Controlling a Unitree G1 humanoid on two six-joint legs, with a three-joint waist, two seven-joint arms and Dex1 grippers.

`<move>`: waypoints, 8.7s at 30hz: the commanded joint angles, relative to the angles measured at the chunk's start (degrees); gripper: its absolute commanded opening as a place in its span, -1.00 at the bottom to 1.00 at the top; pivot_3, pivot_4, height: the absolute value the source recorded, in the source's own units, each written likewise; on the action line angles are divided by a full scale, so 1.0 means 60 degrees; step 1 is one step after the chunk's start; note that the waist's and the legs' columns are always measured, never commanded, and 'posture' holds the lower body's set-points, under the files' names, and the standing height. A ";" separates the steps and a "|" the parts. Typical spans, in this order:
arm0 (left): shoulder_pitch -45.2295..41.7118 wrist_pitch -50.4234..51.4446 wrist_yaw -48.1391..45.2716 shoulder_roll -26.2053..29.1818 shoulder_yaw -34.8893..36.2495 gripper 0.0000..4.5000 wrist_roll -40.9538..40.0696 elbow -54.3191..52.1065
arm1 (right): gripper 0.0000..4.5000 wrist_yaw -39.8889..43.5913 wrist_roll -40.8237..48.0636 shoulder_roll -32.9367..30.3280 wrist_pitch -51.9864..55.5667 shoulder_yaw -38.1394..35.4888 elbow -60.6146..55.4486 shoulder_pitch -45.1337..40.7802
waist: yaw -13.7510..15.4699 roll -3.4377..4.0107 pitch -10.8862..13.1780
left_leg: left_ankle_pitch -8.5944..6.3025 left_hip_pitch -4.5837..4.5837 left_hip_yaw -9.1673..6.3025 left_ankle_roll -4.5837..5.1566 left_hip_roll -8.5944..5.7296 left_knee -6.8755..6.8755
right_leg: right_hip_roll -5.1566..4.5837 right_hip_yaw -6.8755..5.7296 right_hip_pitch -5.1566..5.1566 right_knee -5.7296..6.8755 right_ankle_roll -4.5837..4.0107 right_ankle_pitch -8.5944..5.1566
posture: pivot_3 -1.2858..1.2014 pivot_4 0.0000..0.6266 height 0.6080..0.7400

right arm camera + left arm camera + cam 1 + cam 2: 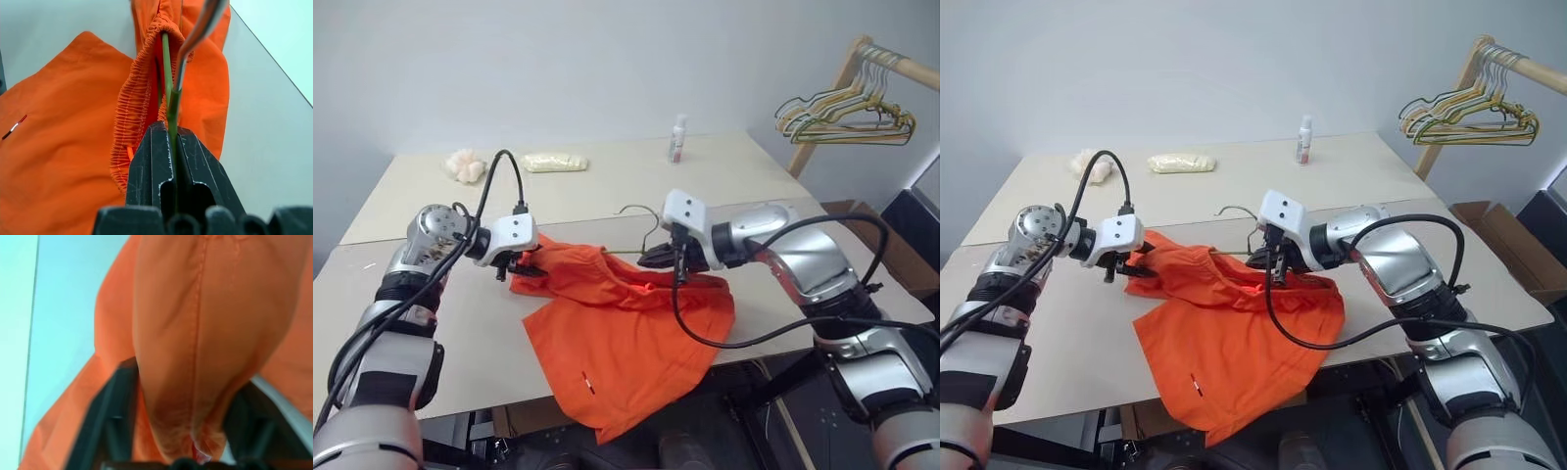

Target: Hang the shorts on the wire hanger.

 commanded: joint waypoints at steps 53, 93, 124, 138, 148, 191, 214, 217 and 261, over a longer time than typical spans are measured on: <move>-0.0266 0.0488 -0.0922 0.0320 0.0767 -0.99 -0.0693 -0.0726 | -1.00 -0.0160 0.0072 -0.0307 0.0805 -0.0685 -0.0993 0.0864 | 0.0143 -0.0002 0.0000 | 0.0003 0.0002 -0.0003 -0.0004 0.0004 -0.0001 | 0.0007 -0.0001 0.0003 -0.0001 0.0001 -0.0001 | -0.12 -1.00 1.00; -0.1883 -0.0245 -0.2269 -0.1075 0.0040 0.98 -0.1002 -0.0623 | -1.00 0.1100 0.0981 -0.1013 0.1642 -0.0757 -0.0068 -0.1766 | -0.0135 0.0001 0.0002 | -0.0002 -0.0029 -0.0003 0.0005 -0.0009 0.0015 | -0.0005 -0.0003 -0.0022 0.0003 0.0001 -0.0001 | -0.15 -1.00 1.00; -0.1828 -0.0039 -0.2322 -0.1712 0.0161 -1.00 -0.0808 0.0344 | -0.09 0.0337 0.1067 -0.1209 0.1417 -0.1387 -0.0862 -0.1067 | -0.0171 0.0000 0.0002 | -0.0004 -0.0035 -0.0008 0.0007 0.0001 0.0017 | -0.0008 -0.0005 -0.0023 0.0001 0.0002 -0.0001 | -0.18 -1.00 1.00; -0.1420 0.0308 -0.2161 -0.1554 0.0231 -1.00 -0.0773 -0.0198 | 0.99 0.0695 0.0596 -0.3932 0.0554 -0.1631 -0.2813 0.1335 | -0.0147 0.0001 0.0002 | -0.0007 -0.0029 -0.0010 0.0012 0.0006 0.0014 | -0.0011 -0.0008 -0.0005 -0.0021 0.0007 -0.0005 | -0.17 -1.00 1.00; -0.1462 0.0347 -0.2140 -0.1542 0.0260 -1.00 -0.0789 -0.0326 | 0.71 -0.0025 -0.1489 -0.2254 0.0471 0.0684 -0.0727 0.0321 | -0.0391 0.0004 0.0004 | -0.0006 -0.0022 0.0002 0.0011 0.0002 0.0013 | 0.0002 0.0011 -0.0008 -0.0019 0.0006 -0.0004 | -0.17 -1.00 1.00; 0.0819 0.8786 0.4601 -0.3731 0.4009 0.99 -0.8115 -0.9548 | -1.00 -0.5374 0.1574 0.0118 0.7832 -1.0013 -0.4160 0.5989 | -0.0145 0.0017 -0.0007 | -0.0008 0.0010 -0.0021 0.0010 0.0002 0.0003 | -0.0033 0.0025 0.0031 -0.0002 0.0010 -0.0004 | -0.23 -0.97 1.00; 0.1318 0.9025 0.6099 -0.3919 0.3468 0.99 -0.8593 -1.0468 | -1.00 -1.3041 0.1524 -0.2058 0.7832 -1.4996 0.2675 -0.0403 | -0.0967 0.0162 -0.0075 | 0.0001 0.0166 -0.0001 0.0004 -0.0025 -0.0088 | 0.0011 0.0061 0.0217 -0.0190 0.0008 -0.0011 | -0.28 -1.00 1.00; 0.1236 0.8956 0.5994 -0.3922 0.3397 0.99 -0.8572 -1.0376 | -1.00 -1.3588 0.0787 -0.2486 0.7832 -1.5438 0.3525 -0.1226 | -0.1076 0.0166 -0.0074 | 0.0001 0.0166 0.0002 0.0003 -0.0017 -0.0093 | 0.0019 0.0064 0.0217 -0.0192 0.0006 -0.0011 | -0.28 -1.00 1.00; 0.3789 0.8355 0.5733 -0.1432 0.3170 1.00 -0.7055 -1.1796 | 0.98 -0.4887 0.0920 -0.0486 -0.2192 -0.4611 -0.3963 0.4049 | -0.0778 0.0051 0.0030 | 0.0009 0.0310 -0.0012 -0.0019 0.0000 -0.0192 | 0.0068 0.0197 0.0316 -0.0213 0.0022 -0.0021 | -0.09 -1.00 1.00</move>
